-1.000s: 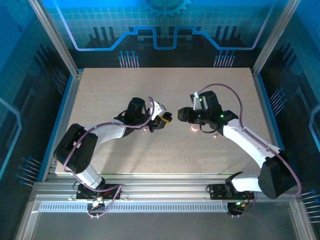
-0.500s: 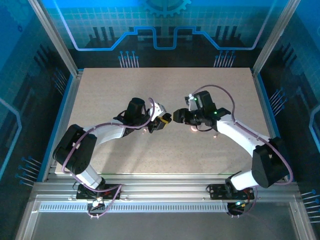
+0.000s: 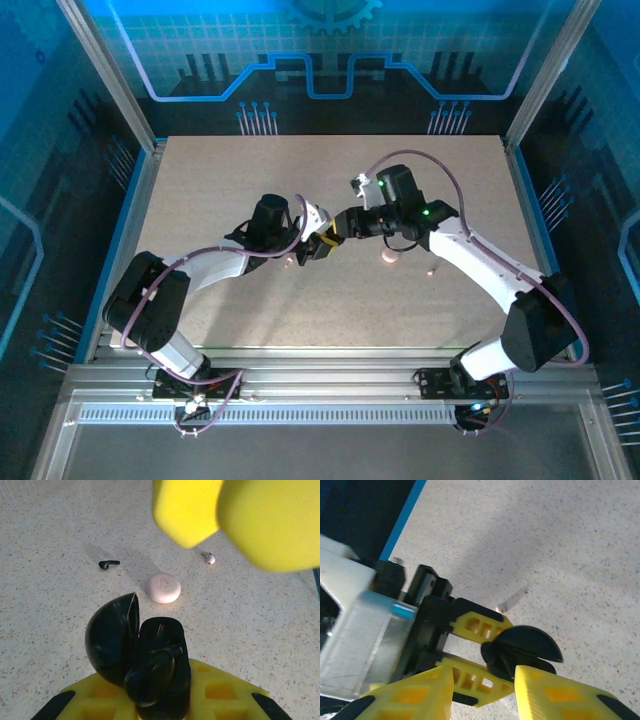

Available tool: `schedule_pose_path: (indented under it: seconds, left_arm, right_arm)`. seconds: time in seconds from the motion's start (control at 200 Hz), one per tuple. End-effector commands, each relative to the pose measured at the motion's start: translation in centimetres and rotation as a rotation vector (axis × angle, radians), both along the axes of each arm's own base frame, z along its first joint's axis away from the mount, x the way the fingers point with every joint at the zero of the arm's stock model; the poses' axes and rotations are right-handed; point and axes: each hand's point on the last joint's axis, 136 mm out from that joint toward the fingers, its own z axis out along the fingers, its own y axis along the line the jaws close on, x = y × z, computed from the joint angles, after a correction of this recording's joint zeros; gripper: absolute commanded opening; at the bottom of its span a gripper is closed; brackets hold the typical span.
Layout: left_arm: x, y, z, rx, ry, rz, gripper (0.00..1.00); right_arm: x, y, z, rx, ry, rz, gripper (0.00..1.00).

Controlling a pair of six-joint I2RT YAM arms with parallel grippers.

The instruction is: Insert the wireless bluetooth earbuds into the charging case

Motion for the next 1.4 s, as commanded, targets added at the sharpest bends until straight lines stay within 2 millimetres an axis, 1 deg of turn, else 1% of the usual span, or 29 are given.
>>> schedule_pose_path:
  seconds: [0.0, 0.235, 0.395, 0.495, 0.625, 0.81, 1.076, 1.396]
  left_arm:
    - [-1.0, -0.5, 1.6, -0.046, -0.031, -0.048, 0.19]
    - [-1.2, -0.5, 2.1, -0.058, -0.037, -0.05, 0.19]
    - [-1.3, -0.5, 2.4, -0.077, -0.038, -0.051, 0.19]
    - [-1.3, -0.6, 2.8, -0.099, -0.041, -0.045, 0.19]
    - [-1.3, -0.7, 3.0, -0.114, -0.036, -0.044, 0.19]
    - [-1.3, -0.7, 3.2, -0.118, -0.039, -0.044, 0.19]
    - [-1.4, -0.7, 3.8, -0.125, -0.049, -0.046, 0.19]
    - [-1.7, -0.6, 4.0, -0.124, -0.052, -0.05, 0.19]
  right_arm:
    - [-1.0, 0.9, -0.8, -0.048, 0.031, 0.089, 0.37]
    - [-0.7, 1.4, -1.2, -0.09, 0.031, 0.12, 0.33]
    - [-0.9, 2.0, -1.5, -0.071, 0.046, 0.151, 0.28]
    - [-0.7, 1.8, -1.6, -0.04, 0.055, 0.139, 0.27]
    - [-0.9, 1.8, -1.4, -0.014, 0.06, 0.14, 0.27]
    - [-1.1, 1.8, -2.1, -0.047, 0.077, 0.143, 0.27]
    - [-0.7, 1.2, -3.0, -0.111, 0.075, 0.109, 0.31]
    - [-0.2, 1.7, -3.0, -0.131, 0.056, 0.09, 0.32]
